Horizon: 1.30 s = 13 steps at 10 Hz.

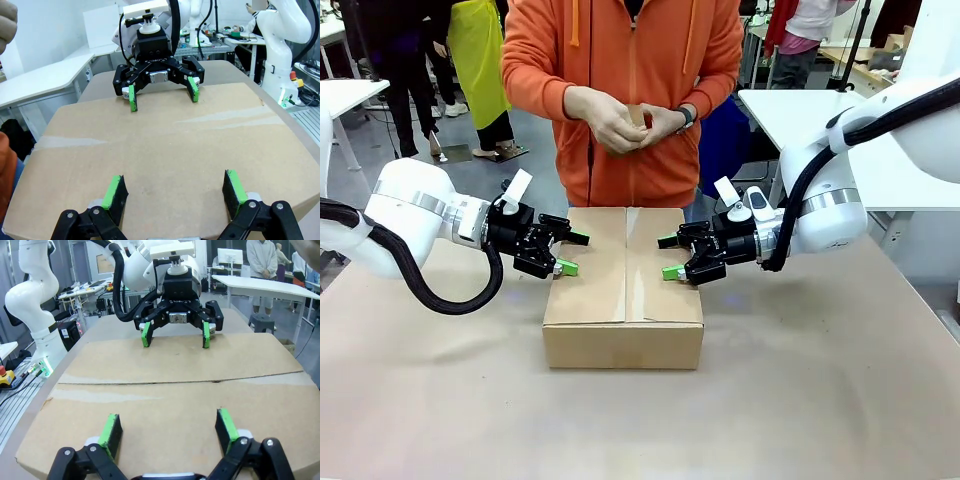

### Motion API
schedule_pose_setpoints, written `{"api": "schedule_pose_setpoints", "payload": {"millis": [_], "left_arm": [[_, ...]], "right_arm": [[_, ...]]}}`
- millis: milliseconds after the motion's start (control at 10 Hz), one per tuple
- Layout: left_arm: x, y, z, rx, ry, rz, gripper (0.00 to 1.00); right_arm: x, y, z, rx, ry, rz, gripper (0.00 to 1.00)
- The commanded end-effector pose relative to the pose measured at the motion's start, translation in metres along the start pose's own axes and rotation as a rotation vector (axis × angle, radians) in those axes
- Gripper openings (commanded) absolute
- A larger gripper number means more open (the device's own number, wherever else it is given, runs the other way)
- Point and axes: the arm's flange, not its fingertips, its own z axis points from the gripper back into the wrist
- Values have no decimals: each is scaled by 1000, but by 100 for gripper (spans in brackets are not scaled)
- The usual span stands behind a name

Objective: Pack the gift set into the box.
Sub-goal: Press and hold the closed box until the human finishes sealing it.

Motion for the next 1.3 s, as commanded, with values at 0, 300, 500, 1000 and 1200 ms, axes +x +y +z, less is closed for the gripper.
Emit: {"api": "schedule_pose_setpoints", "payload": {"millis": [0,300,500,1000,1200], "left_arm": [[-1,-2,-1,1,3,-12,100],[-1,-2,-1,1,3,-12,100],[-1,-2,-1,1,3,-12,100],[-1,-2,-1,1,3,-12,100],[-1,-2,-1,1,3,-12,100]], "right_arm": [[-2,1,-2,0,9,-9,100],[-2,1,-2,0,9,-9,100],[-2,1,-2,0,9,-9,100],[-2,1,-2,0,9,-9,100],[-2,1,-2,0,9,-9,100]]}}
